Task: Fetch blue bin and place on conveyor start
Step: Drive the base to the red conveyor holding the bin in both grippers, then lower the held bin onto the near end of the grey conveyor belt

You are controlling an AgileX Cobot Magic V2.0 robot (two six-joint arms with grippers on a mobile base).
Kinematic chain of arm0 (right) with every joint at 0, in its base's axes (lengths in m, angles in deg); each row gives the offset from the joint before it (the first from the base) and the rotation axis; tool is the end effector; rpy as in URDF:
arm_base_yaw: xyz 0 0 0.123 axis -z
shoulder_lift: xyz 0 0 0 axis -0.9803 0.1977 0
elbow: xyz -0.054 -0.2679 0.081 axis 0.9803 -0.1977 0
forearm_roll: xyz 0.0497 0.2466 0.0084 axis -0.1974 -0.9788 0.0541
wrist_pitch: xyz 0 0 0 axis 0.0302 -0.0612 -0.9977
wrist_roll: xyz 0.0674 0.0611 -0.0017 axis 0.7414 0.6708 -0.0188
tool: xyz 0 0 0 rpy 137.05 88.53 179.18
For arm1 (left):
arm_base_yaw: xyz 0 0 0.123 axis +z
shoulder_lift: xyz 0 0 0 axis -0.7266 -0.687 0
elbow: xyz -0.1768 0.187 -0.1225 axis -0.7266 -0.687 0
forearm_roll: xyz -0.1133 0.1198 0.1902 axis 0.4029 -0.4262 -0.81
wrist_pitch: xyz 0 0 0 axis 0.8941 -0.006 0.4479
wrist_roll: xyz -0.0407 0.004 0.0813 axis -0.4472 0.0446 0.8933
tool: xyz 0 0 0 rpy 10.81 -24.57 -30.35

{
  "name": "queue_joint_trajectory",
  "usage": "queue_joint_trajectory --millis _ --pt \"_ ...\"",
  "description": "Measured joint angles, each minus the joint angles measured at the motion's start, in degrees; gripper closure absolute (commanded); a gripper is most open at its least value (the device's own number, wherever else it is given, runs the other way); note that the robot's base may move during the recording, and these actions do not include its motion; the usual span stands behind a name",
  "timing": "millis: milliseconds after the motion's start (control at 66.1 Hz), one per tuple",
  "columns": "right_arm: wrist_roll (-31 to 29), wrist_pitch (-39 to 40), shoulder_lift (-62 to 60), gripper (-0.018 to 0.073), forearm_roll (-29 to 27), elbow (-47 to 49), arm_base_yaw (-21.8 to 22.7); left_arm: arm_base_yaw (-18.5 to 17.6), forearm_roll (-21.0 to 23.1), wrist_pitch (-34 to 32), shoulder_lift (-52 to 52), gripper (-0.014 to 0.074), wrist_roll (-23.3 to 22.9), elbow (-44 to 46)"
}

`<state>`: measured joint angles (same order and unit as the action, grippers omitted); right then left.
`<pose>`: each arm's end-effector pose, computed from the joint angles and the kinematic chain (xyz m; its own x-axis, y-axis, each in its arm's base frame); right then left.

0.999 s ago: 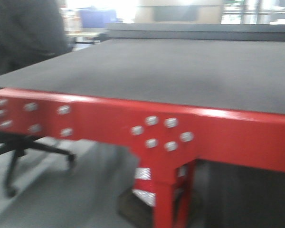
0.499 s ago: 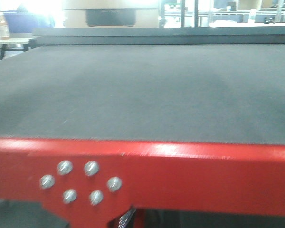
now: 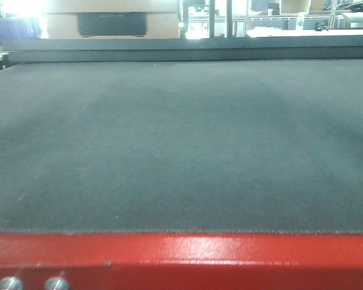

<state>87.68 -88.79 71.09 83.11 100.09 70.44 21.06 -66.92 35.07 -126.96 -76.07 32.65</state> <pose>0.2817 0.0461 0.4968 -0.4548 0.0262 -0.8902 -0.1561 0.9818 0.1086 0.3154 -0.1256 0.5152 -0.3940 0.1176 -0.9115 0.1885 0.9810 0.0452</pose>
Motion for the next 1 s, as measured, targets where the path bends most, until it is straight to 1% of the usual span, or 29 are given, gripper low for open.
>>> queue_joint_trajectory --millis 999 --pt "0.0 0.0 0.0 0.0712 0.0 0.0 0.0 0.0 0.0 0.0 0.0 0.0708 0.0 0.0"
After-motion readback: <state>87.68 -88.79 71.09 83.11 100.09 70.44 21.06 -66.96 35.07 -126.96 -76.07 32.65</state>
